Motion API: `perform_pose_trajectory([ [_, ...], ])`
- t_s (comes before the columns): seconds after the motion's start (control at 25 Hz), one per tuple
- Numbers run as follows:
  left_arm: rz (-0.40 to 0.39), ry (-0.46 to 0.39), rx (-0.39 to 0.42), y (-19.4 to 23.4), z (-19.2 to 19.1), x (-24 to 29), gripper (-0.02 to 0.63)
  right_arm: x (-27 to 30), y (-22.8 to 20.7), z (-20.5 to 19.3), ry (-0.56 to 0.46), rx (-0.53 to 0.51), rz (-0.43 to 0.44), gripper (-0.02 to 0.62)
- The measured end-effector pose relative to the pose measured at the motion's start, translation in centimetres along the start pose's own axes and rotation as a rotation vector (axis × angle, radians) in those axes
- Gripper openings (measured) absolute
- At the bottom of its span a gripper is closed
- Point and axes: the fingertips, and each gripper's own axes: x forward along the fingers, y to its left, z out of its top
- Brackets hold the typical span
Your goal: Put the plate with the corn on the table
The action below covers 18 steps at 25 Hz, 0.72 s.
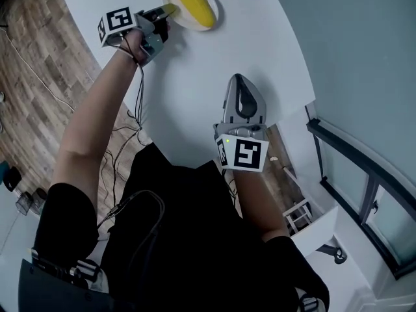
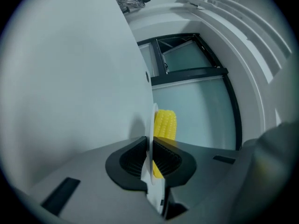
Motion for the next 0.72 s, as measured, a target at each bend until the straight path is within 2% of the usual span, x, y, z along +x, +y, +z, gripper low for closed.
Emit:
perform_pose_trajectory([
  [0.08,0.021,0.011,0.015,0.4,0.6,1.0,0.021,0.4,-0.1,-0.1,-0.001,-0.002,0.004,0.002],
  [0.24,0.037,0.016,-0.045,1.2,0.7,1.3,0.032,1.0,-0.3,-0.2,0.004,0.013,0.005,0.002],
  [0.36,0.107,0.025,-0.052,1.9,0.2,0.8,0.033,1.3,-0.2,-0.2,0.007,0.022,0.007,0.002],
  [0.48,0.216,0.013,-0.001,2.1,-0.1,-0.5,0.151,1.4,-0.2,0.5,-0.005,0.021,0.019,0.002],
  [0.6,0.316,-0.022,0.06,2.3,-0.4,-2.0,0.184,0.8,-0.6,1.2,-0.018,0.026,0.025,0.002],
  [0.72,0.317,-0.05,0.106,1.3,-2.0,-4.2,0.184,-0.3,-0.2,2.0,-0.043,0.031,0.042,0.002],
])
